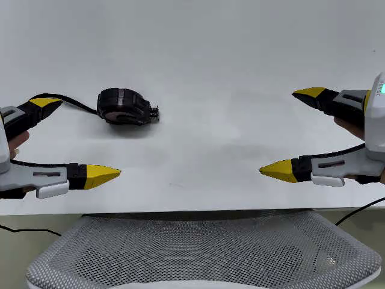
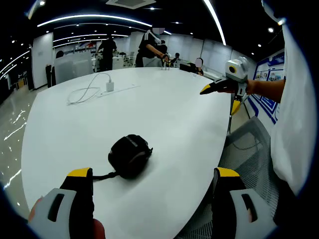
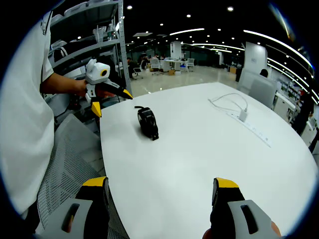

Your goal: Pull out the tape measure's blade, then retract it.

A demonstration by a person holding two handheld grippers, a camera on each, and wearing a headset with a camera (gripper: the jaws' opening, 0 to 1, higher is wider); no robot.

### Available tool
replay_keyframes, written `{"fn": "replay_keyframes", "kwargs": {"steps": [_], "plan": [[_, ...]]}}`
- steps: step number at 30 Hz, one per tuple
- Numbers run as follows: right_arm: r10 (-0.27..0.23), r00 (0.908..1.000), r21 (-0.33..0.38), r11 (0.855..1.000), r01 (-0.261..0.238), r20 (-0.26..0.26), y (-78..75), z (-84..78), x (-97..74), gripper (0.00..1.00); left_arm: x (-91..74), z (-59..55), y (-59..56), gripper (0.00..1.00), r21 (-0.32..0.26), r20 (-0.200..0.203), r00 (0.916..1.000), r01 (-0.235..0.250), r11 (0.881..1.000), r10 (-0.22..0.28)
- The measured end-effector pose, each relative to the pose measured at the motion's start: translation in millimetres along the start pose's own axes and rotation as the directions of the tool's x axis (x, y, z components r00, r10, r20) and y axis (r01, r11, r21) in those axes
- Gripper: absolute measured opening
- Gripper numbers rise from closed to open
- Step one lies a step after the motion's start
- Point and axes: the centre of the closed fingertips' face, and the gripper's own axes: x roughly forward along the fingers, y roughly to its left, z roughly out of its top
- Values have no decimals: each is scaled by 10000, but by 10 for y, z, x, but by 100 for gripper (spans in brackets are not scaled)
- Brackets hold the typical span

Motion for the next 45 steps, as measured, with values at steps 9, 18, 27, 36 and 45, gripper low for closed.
{"fn": "replay_keyframes", "kwargs": {"steps": [9,18,27,36,45], "plan": [[3,10000,-66,10000,-3,72,-4,28,8,86,-16,-13,16,99,30,-54,10000,-35,10000,36],[-88,9999,-128,9999,90,138,-27,58,-1,86,-44,-31,44,99,59,-160,9998,-108,9999,109],[-75,9998,-34,10000,76,176,-54,65,11,86,-51,1,90,98,114,-101,9998,-149,9998,150],[-34,9998,-67,10000,35,215,-87,60,41,85,-52,-35,131,99,117,-288,9994,-162,9998,165],[-13,9997,-50,10000,14,252,-104,60,51,85,-35,-45,189,99,326,-427,9990,-149,9994,163]]}}
